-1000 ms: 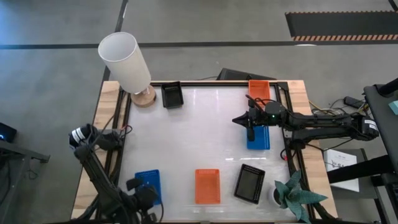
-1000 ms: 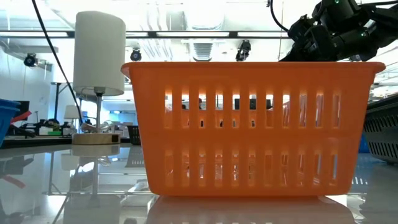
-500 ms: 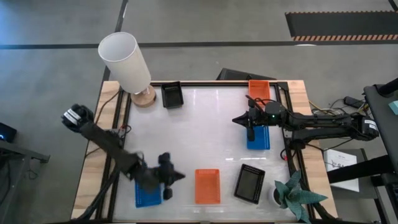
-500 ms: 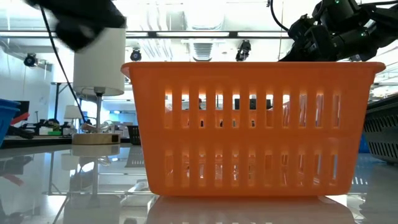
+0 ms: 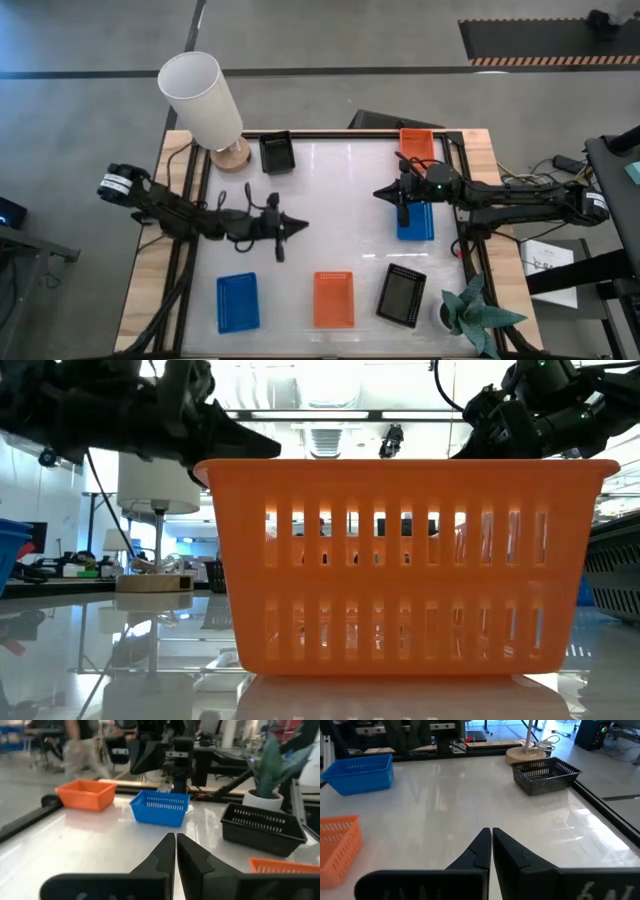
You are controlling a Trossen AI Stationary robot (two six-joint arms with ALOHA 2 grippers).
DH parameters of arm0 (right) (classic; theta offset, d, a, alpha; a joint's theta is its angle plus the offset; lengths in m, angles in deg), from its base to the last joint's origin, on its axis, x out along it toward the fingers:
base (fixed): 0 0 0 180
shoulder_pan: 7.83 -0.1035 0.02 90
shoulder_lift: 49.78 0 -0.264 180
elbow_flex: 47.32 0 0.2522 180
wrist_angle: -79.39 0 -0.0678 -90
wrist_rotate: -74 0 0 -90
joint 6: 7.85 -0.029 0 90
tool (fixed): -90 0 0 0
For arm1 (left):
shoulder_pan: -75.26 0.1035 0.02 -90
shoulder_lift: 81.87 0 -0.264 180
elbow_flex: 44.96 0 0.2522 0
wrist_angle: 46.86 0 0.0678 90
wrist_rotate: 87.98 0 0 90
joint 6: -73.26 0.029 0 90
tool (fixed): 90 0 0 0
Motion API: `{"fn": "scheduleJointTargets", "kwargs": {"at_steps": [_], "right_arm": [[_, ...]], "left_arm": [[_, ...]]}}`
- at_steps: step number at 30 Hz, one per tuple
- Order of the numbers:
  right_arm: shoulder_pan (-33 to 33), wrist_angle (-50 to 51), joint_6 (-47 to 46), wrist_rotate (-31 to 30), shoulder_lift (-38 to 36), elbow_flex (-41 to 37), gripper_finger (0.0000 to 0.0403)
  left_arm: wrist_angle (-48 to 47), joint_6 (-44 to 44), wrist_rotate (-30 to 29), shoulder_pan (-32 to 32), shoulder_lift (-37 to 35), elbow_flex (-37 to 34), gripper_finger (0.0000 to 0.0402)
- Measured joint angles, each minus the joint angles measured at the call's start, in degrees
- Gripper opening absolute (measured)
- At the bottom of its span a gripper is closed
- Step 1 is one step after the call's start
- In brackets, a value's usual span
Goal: Stack baskets by color
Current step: Stack the right blue bin on top of the bottom blue bin
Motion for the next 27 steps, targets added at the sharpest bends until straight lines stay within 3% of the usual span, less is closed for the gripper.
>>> {"fn": "scheduleJointTargets", "kwargs": {"at_steps": [5, 9, 19, 27], "right_arm": [[-0.1, -0.1, -2.9, -2.2, 0.0, 0.0, 0.0027], [-0.4, -0.3, -2.9, -4.9, 0.0, 0.1, 0.0054], [-1.5, 0.1, -7.6, -6.4, 0.0, 3.1, 0.0116], [-5.1, 2.2, -5.5, -12.1, 0.0, 5.3, 0.0129]], "left_arm": [[10.2, 7.2, 1.7, 0.8, 0.0, -4.9, 0.0000], [17.9, 7.8, 1.7, 1.1, -0.2, -8.9, 0.0000], [23.3, 7.9, 1.6, 2.2, -0.5, -16.1, 0.0000], [28.0, 7.6, 1.6, 2.2, -0.6, -20.6, 0.0000]]}}
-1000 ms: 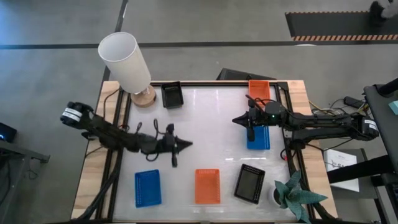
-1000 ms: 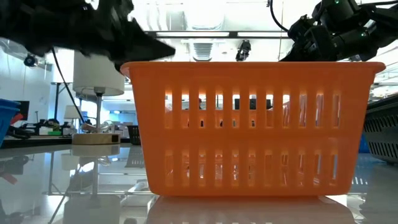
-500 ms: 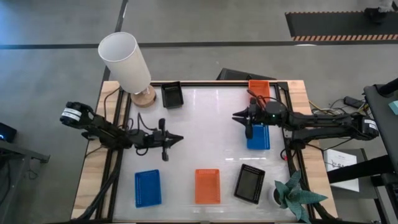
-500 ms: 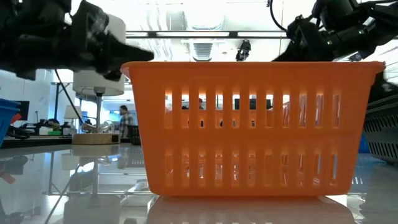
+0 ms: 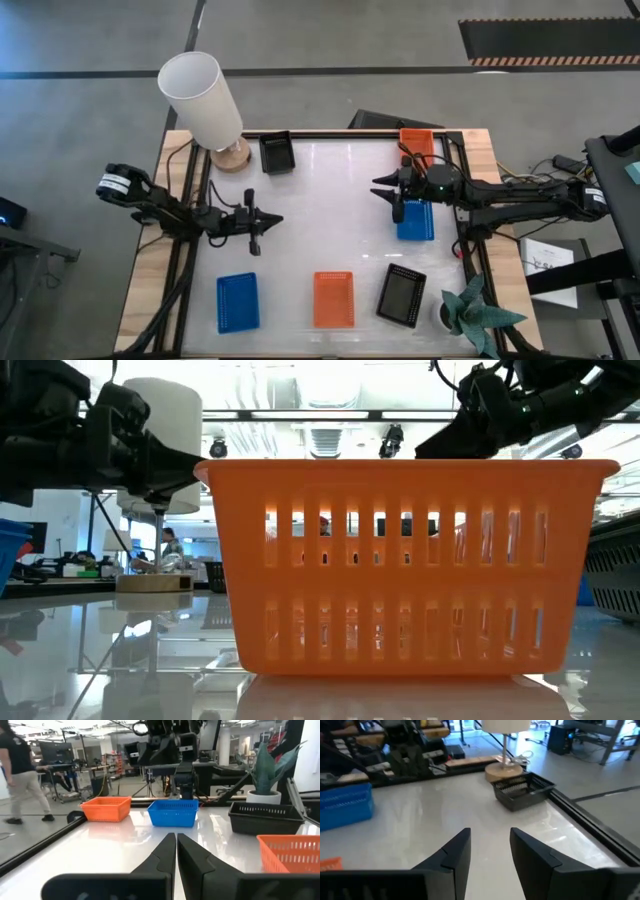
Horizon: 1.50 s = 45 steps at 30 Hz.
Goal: Stack baskets by color
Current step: Stack the right blue bin on top of the bottom blue bin
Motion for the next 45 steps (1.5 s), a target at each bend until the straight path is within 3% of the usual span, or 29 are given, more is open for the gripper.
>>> {"fn": "scheduleJointTargets", "kwargs": {"at_steps": [10, 16, 23, 26, 31, 39, 45], "right_arm": [[-3.2, -0.3, -8.0, -0.2, 0.0, 2.0, 0.0129], [-6.0, -1.9, -8.7, -8.2, 2.4, 2.2, 0.0119], [-7.2, -0.5, -10.9, -9.0, 8.3, 5.0, 0.0121], [-8.1, 6.8, -10.4, -11.4, 10.6, 9.8, 0.0129], [-10.3, 27.4, -12.2, -19.2, 13.9, 20.7, 0.0152], [-14.4, 58.6, -31.6, -21.0, 19.9, 35.8, 0.0195], [-16.0, 76.6, -45.1, -22.3, 25.4, 41.3, 0.0208]], "left_arm": [[2.2, -0.3, -0.1, -0.1, -0.9, -1.7, 0.0000], [2.4, -1.5, 0.0, -0.2, -4.2, -1.7, 0.0000], [1.8, -1.2, 1.1, -0.8, -5.2, -1.8, 0.0000], [1.7, 0.1, 1.1, -0.8, -5.3, -1.8, 0.0000], [1.8, 1.1, 1.1, -0.8, -5.8, -1.8, 0.0000], [1.7, 1.5, 1.2, -0.8, -5.6, -1.8, 0.0000], [1.7, 1.3, 1.2, -0.8, -5.6, -1.8, 0.0000]]}}
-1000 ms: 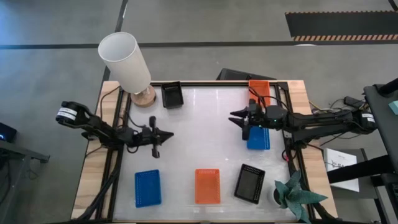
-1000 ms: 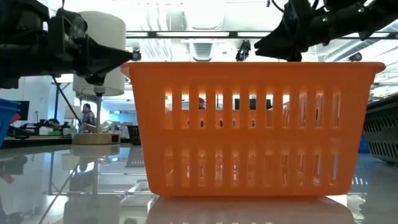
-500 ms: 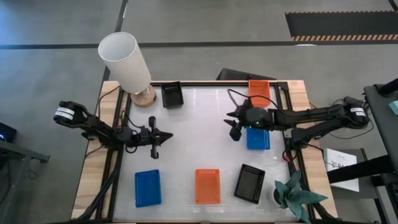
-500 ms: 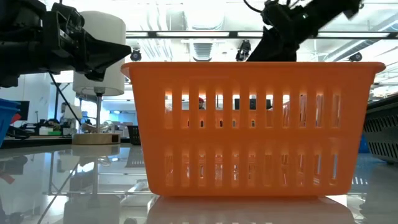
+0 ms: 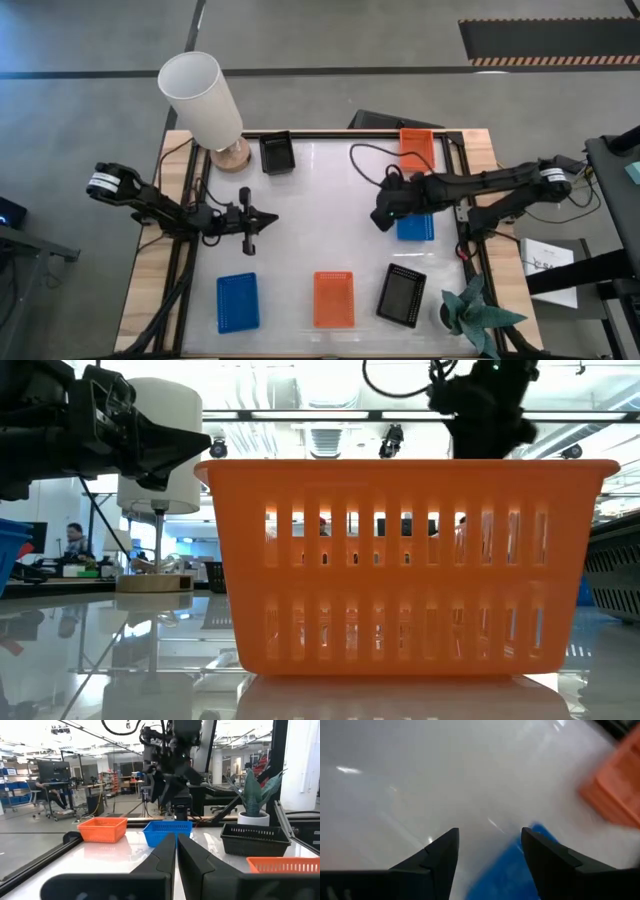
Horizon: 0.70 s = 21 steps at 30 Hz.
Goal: Stack baskets by color
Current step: Stack the right blue bin on top of the bottom blue bin
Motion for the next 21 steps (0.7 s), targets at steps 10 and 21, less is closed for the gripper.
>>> {"fn": "scheduleJointTargets", "kwargs": {"at_steps": [10, 21], "right_arm": [[-0.8, 6.1, -11.1, 4.0, -1.4, -5.8, 0.0206], [-0.8, -4.8, -18.6, 5.3, -4.2, -15.2, 0.0205]], "left_arm": [[-1.2, -1.2, 0.0, 0.0, 0.0, 0.0, 0.0000], [-1.8, -1.3, -0.2, 0.0, 0.0, 0.0, 0.0000]]}}
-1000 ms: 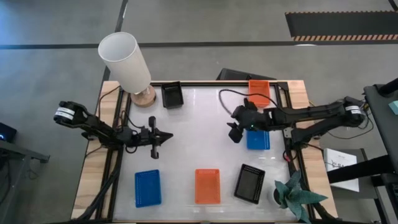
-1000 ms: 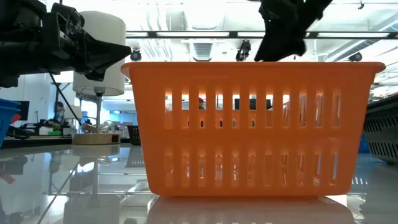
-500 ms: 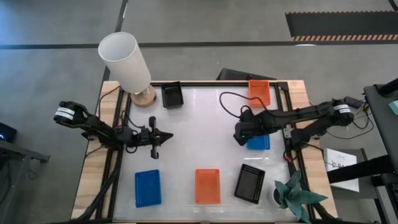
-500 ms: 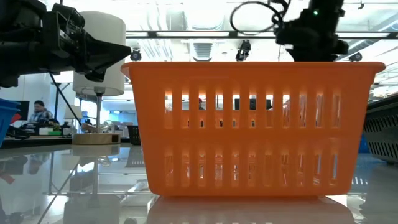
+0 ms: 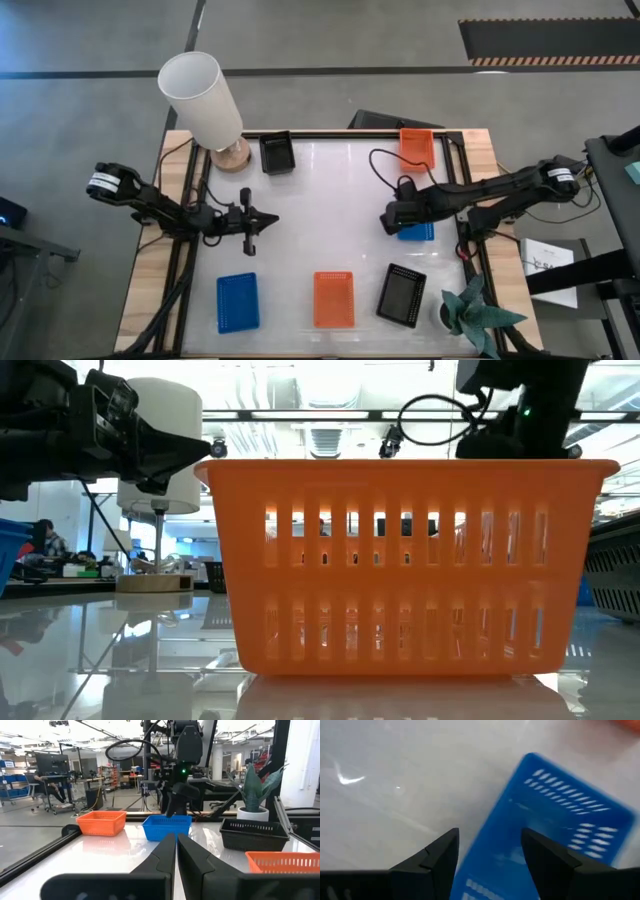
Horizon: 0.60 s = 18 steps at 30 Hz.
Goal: Stack baskets by color
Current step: Stack the right blue bin on top of the bottom blue bin
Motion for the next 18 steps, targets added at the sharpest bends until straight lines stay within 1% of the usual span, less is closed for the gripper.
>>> {"fn": "scheduleJointTargets", "kwargs": {"at_steps": [2, 7, 10, 13, 18], "right_arm": [[0.0, -2.4, -1.4, 1.0, 0.7, -1.3, 0.0205], [0.1, -2.7, -5.8, 2.6, 3.4, -3.6, 0.0205], [0.1, -3.5, -6.0, 2.8, 5.0, -4.1, 0.0190], [0.2, -5.5, -4.4, 3.4, 6.7, -4.0, 0.0155], [0.2, -7.7, 0.3, 4.0, 10.5, -3.4, 0.0074]], "left_arm": [[-0.3, 0.0, -0.1, 0.0, 0.0, 0.0, 0.0000], [-0.8, 0.0, -0.4, 0.0, 0.0, 0.0, 0.0000], [-0.8, 0.0, -0.5, 0.0, 0.0, 0.0, 0.0000], [-0.8, 0.0, -0.5, 0.0, 0.0, 0.0, 0.0000], [-0.8, -0.1, -0.5, 0.0, 0.0, 0.0, 0.0000]]}}
